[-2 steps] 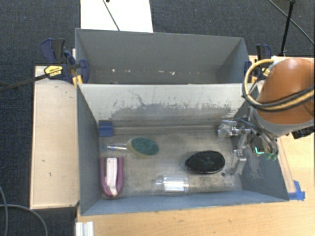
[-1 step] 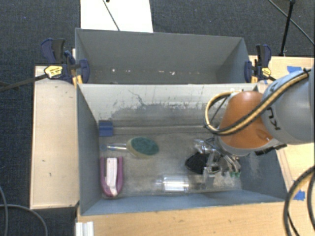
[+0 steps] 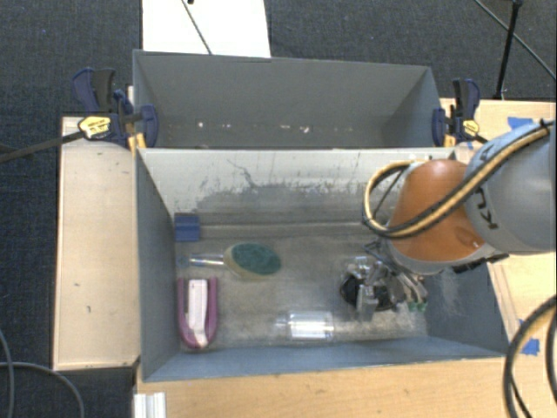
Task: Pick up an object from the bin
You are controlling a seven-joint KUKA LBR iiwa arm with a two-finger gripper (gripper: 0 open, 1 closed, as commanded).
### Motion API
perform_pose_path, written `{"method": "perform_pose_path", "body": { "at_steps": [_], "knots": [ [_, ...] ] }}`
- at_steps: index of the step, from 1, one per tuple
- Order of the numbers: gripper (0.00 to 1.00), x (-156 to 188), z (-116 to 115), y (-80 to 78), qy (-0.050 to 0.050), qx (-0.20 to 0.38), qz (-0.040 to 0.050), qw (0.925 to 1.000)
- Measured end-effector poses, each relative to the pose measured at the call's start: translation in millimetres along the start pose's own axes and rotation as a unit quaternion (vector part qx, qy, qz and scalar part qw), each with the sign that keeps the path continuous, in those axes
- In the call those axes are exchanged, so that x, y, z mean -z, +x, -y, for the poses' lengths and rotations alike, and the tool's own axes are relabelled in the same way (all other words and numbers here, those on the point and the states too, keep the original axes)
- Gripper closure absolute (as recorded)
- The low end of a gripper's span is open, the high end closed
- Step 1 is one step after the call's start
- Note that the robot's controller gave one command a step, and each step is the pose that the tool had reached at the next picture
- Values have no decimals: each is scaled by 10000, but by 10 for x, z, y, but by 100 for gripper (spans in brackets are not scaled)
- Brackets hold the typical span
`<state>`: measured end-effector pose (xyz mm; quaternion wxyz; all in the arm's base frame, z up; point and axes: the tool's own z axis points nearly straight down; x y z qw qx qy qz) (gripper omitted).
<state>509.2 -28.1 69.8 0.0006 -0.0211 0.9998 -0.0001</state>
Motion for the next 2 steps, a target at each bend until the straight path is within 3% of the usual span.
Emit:
{"method": "perform_pose_path", "body": {
  "at_steps": [1, 2],
  "knots": [
    [100, 1029, 163, -50, 8, 28, 42, 10000],
    [100, 1926, 129, -38, 7, 71, 48, 10000]
  ]
}}
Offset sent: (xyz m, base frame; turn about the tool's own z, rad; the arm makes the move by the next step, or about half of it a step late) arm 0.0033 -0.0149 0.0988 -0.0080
